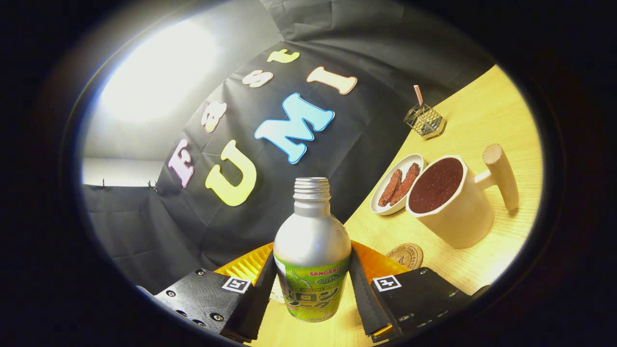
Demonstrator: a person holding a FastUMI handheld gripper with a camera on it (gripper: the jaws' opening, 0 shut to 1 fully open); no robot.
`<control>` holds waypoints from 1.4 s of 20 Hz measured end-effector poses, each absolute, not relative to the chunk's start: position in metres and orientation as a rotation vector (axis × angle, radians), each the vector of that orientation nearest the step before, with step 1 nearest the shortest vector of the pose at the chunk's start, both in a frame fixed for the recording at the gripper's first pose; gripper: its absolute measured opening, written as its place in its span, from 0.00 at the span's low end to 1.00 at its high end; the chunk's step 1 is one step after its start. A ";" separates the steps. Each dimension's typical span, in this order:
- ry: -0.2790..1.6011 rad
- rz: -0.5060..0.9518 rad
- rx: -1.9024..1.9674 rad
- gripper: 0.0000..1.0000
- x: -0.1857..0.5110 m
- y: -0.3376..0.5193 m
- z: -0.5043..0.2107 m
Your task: Take the bottle from table, then pour the juice into the cup, finally place the bottle on the coaster
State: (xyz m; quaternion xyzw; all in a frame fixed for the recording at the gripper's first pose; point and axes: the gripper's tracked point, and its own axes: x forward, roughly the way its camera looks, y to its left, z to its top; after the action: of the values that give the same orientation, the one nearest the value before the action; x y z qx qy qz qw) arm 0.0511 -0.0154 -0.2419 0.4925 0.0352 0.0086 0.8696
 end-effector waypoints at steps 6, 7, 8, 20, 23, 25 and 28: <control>0.032 0.024 1.249 0.77 0.062 -0.022 -0.234; 0.030 0.017 1.270 0.77 0.060 -0.021 -0.234; 0.028 0.012 1.289 0.77 0.059 -0.022 -0.234; -0.019 0.011 1.513 0.77 0.065 -0.026 -0.233; -0.031 0.009 1.550 0.77 0.066 -0.027 -0.232; -0.042 0.012 1.587 0.77 0.066 -0.028 -0.231; -0.062 0.014 1.639 0.77 0.066 -0.031 -0.229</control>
State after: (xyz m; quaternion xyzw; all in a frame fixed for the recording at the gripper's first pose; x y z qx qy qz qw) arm 0.0663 -0.0306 -0.2290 0.7308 -0.0278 0.0064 0.6820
